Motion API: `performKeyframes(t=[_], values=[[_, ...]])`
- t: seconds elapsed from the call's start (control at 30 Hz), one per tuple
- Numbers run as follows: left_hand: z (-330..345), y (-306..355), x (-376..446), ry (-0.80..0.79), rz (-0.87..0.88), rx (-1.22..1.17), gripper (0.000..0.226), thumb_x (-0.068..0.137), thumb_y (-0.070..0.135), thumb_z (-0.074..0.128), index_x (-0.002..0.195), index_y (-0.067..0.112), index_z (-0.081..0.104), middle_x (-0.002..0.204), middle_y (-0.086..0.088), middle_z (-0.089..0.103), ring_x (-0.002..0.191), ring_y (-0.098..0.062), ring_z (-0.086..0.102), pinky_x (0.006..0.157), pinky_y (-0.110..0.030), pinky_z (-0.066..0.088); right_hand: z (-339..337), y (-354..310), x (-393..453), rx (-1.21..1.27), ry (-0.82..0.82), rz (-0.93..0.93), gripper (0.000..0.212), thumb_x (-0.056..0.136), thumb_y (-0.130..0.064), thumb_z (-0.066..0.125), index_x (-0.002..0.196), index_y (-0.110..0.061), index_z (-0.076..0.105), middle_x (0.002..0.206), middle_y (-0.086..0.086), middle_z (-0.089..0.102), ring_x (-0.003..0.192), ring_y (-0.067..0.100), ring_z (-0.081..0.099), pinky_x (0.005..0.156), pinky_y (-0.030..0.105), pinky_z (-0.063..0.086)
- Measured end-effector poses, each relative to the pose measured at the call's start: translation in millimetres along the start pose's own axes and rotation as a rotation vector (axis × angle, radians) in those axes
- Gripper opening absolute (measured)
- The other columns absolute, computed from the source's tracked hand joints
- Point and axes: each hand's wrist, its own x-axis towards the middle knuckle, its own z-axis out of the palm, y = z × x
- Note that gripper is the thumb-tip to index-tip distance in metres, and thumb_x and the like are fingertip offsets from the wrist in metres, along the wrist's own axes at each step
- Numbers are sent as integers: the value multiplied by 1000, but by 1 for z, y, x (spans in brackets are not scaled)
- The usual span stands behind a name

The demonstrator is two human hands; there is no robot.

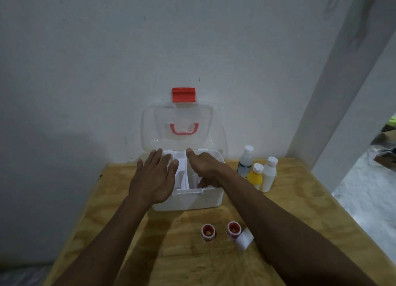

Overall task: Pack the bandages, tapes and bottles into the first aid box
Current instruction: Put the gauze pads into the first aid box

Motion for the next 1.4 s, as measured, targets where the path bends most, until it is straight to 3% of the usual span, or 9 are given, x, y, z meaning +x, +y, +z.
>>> performKeyframes(t=[0.37,0.63,0.8,0.93,1.1,1.27,1.4], values=[[0,-2,1,-17,7,5,72,93,59,1,152,24,25,164,-2,10,151,-18,0,120,-50,1,10,-8,-2,75,-60,17,65,100,-56,18,147,-12,32,146,18,44,117,38,57,88,38,53],[-1,-1,1,-16,6,18,76,91,62,-2,152,25,25,164,-2,9,151,-18,1,120,-50,2,11,-4,4,120,-92,17,68,99,-59,19,145,-12,34,140,19,50,115,38,58,97,44,52],[-2,0,1,-17,12,12,82,85,62,-4,152,24,25,164,-2,9,151,-18,0,120,-51,1,11,-3,5,113,-98,6,67,99,-59,19,145,-12,35,136,20,53,112,36,60,95,42,53],[-2,-1,1,-27,11,27,73,93,60,1,152,24,26,164,-3,9,151,-19,0,120,-52,2,10,-4,5,117,-93,7,68,98,-59,20,146,-12,33,136,21,53,107,36,62,94,44,55],[-5,0,1,-38,4,12,66,97,54,7,152,22,26,164,-3,10,151,-19,1,120,-52,1,-3,-6,-3,137,-41,-38,68,99,-57,25,145,-8,32,123,21,56,94,35,68,82,40,60],[-7,1,0,-44,-8,-6,64,98,54,9,151,22,29,163,-4,13,151,-20,4,119,-53,2,-19,-1,-16,124,9,-112,70,98,-56,29,145,-4,29,135,22,52,91,36,69,83,43,59],[-12,6,-3,-5,-21,-57,64,99,54,14,149,20,33,161,-6,22,150,-21,12,119,-54,5,-34,6,-31,110,65,-158,69,97,-56,32,138,-2,38,128,20,56,85,32,71,77,40,61]])
